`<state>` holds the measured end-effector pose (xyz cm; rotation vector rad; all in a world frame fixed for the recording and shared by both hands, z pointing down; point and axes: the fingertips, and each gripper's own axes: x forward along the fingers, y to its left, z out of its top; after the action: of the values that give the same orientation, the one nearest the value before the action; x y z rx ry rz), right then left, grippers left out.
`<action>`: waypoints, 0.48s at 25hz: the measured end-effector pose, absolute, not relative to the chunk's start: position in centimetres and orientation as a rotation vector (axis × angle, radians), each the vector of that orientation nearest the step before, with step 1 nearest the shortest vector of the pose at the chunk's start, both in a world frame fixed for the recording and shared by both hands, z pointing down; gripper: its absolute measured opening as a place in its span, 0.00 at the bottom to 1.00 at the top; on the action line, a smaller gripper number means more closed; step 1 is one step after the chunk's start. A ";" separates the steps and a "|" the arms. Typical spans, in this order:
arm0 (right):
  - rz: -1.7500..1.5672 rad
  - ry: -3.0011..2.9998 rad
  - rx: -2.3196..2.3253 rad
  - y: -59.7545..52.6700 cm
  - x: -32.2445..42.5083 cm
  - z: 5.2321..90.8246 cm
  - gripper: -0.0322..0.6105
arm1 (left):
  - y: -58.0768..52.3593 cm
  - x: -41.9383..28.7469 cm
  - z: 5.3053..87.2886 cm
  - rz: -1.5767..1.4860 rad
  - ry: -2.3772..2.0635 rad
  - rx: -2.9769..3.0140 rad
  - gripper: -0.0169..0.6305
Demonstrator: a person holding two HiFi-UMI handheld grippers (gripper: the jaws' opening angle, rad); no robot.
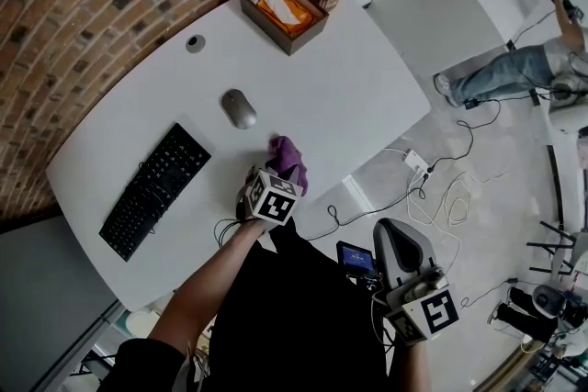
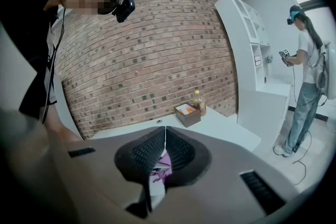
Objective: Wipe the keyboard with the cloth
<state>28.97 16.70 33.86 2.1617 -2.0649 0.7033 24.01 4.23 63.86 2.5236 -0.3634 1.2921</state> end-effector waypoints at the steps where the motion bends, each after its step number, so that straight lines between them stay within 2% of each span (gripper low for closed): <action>1: 0.700 -2.073 2.156 16.6 28.9 33.8 0.08 | 4.3 23.9 63.8 1.295 -0.359 2.523 0.29; 12: 0.640 -2.222 2.062 13.8 27.0 32.7 0.08 | 3.1 19.5 60.3 1.192 -0.459 2.494 0.28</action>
<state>27.04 13.85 32.68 2.0619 -2.2223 0.6397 19.51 3.12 60.29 2.4937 -0.4592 1.1921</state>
